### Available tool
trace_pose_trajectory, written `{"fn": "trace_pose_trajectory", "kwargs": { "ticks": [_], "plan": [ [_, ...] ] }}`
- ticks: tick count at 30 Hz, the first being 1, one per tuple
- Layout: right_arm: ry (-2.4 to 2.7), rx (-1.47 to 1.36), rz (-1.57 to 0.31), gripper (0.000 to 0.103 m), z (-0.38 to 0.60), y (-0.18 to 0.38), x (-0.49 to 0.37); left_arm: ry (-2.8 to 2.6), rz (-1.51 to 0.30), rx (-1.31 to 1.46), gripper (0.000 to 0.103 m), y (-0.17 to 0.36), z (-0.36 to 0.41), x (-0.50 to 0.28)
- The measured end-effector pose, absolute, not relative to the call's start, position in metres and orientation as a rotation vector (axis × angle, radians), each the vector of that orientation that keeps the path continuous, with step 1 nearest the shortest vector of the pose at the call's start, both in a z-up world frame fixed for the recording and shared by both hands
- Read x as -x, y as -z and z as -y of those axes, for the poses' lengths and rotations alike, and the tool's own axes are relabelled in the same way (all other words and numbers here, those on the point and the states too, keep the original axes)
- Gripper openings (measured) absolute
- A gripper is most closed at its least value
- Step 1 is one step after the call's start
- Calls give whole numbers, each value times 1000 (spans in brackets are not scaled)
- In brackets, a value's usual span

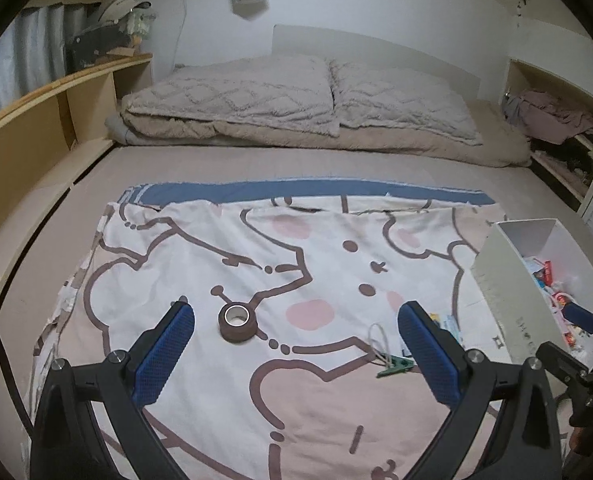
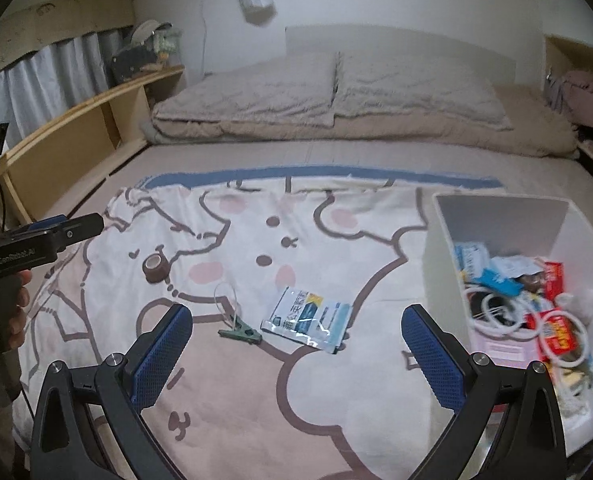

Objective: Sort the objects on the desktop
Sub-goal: 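Reach the left tool down to the brown tape roll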

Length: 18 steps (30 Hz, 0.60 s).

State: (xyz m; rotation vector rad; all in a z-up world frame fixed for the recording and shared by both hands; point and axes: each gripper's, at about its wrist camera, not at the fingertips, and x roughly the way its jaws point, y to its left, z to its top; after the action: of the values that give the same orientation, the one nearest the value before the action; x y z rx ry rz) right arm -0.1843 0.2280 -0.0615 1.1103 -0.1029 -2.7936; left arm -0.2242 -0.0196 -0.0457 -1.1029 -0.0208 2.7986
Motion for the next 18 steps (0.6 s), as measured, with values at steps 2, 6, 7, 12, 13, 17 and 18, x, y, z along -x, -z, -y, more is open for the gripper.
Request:
{"fn": "trace_pose_trajectory", "kwargs": {
  "ticks": [2, 6, 7, 12, 13, 17, 18],
  "plan": [
    [2776, -1151, 107, 103, -225, 73, 195, -2789, 24, 1125, 102, 55, 21, 233],
    [2753, -1215, 119, 103, -221, 96, 214, -2788, 19, 1195, 102, 76, 27, 252],
    [2746, -1233, 121, 103, -220, 102, 220, -2788, 22, 1207, 102, 81, 30, 257],
    [2725, -1319, 129, 103, -220, 131, 249, -2768, 99, 1281, 102, 107, 46, 282],
    [2723, -1336, 132, 103, -221, 135, 254, -2770, 104, 1303, 102, 112, 48, 287],
    [2723, -1406, 151, 103, -225, 155, 277, -2794, 75, 1374, 102, 134, 58, 308],
    [2726, -1421, 157, 103, -226, 159, 283, -2801, 60, 1388, 102, 140, 60, 313]
  ]
}}
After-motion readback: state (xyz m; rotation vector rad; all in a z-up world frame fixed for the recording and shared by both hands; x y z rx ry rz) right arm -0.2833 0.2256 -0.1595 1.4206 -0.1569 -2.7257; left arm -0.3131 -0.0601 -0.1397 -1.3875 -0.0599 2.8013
